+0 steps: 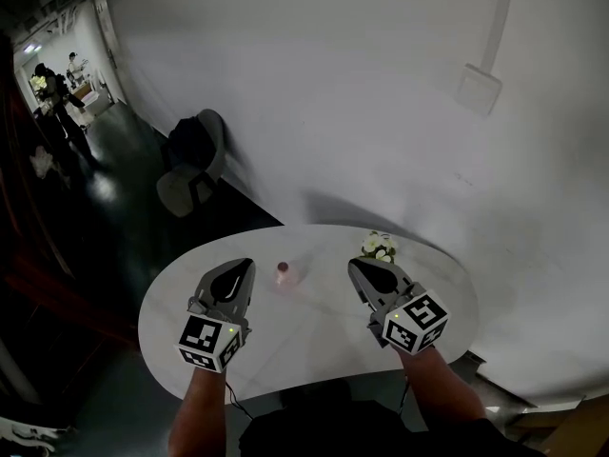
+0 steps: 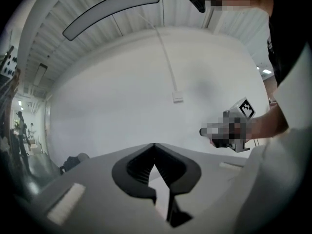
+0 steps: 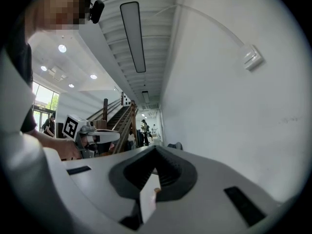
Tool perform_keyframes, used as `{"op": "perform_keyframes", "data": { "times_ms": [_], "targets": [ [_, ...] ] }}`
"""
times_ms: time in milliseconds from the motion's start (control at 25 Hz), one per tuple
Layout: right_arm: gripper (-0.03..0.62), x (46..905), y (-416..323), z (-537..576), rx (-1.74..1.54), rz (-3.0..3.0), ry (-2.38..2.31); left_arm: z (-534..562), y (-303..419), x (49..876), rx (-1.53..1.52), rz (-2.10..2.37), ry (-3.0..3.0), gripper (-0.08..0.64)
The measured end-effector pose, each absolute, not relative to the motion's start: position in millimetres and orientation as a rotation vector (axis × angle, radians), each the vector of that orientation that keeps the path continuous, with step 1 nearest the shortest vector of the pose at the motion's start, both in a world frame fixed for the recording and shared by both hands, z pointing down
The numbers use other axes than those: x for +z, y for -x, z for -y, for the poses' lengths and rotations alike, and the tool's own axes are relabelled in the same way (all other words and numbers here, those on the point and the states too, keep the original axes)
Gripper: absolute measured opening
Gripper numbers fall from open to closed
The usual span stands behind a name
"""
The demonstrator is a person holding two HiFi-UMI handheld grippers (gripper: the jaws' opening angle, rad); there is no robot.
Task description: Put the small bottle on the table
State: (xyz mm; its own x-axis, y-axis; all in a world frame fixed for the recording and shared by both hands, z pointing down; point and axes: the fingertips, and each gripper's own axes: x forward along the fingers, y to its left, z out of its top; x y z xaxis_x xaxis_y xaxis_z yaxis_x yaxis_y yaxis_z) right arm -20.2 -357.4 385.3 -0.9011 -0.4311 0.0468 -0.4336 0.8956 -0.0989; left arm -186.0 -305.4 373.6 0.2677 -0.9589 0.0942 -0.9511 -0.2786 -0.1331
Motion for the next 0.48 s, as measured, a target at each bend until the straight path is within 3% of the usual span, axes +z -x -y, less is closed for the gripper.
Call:
{"op": "perform_keyframes", "data": {
  "times_ms": [480],
  "targets": [
    [0.009, 390, 30, 349, 0.176, 3.04, -0.669, 299, 221, 378, -0.004, -2.145, 2.41, 0.009]
  ]
}}
